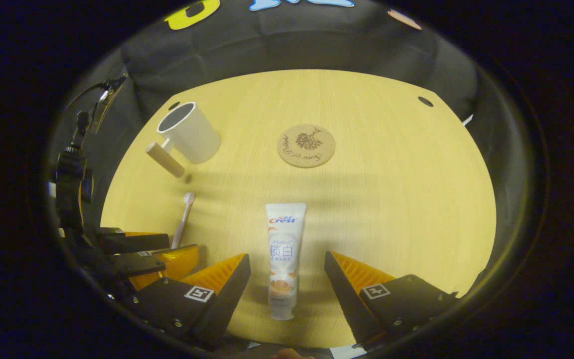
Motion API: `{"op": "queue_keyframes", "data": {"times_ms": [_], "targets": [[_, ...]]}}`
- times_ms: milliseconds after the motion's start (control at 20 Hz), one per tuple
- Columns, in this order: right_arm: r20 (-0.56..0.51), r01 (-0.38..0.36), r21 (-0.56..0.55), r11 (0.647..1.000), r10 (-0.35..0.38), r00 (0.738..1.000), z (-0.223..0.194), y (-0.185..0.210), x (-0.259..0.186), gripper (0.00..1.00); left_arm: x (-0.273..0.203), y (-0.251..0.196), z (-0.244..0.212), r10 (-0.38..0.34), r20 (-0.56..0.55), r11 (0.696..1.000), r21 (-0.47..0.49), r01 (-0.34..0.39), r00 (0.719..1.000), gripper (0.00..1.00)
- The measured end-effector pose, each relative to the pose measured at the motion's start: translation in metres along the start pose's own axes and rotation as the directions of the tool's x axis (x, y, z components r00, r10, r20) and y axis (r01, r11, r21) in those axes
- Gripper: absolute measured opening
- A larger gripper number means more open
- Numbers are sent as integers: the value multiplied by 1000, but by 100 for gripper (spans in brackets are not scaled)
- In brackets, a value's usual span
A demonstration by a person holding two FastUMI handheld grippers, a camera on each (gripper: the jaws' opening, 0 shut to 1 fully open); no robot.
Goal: Put the toothbrush and toothpaste on the desktop into the cup, then pick up the cup and place it on the coaster on the desktop.
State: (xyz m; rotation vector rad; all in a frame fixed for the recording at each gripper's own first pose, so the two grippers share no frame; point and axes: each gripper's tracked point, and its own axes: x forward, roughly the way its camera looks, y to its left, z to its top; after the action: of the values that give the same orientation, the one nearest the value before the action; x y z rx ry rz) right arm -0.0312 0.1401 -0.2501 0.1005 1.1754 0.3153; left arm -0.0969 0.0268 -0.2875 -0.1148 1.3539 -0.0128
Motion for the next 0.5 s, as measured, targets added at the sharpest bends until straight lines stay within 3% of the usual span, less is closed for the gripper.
{"op": "queue_keyframes", "data": {"times_ms": [200,250,300,350,400,450,500], "targets": [[-40,13,11,1000,-12,999,-2,-4,9,92,7,4,0,22,-30,999,26,-21,999,92],[-51,11,12,1000,-10,999,-3,-3,11,92,8,4,1,27,-33,999,39,-25,999,83],[-64,9,11,1000,-8,998,-5,-1,12,93,9,4,1,32,-39,998,47,-31,999,99],[-73,8,6,1000,-8,997,-6,-1,14,92,9,5,1,41,-42,998,57,-39,998,91],[-78,10,-1,1000,-10,997,-7,0,16,92,11,9,2,61,-37,996,70,-58,997,97],[-84,17,-9,1000,-18,996,-10,-1,19,92,11,12,1,76,-36,994,79,-73,996,74],[-92,20,-19,1000,-22,995,-12,0,21,90,11,12,2,75,-27,994,81,-73,997,64]]}}
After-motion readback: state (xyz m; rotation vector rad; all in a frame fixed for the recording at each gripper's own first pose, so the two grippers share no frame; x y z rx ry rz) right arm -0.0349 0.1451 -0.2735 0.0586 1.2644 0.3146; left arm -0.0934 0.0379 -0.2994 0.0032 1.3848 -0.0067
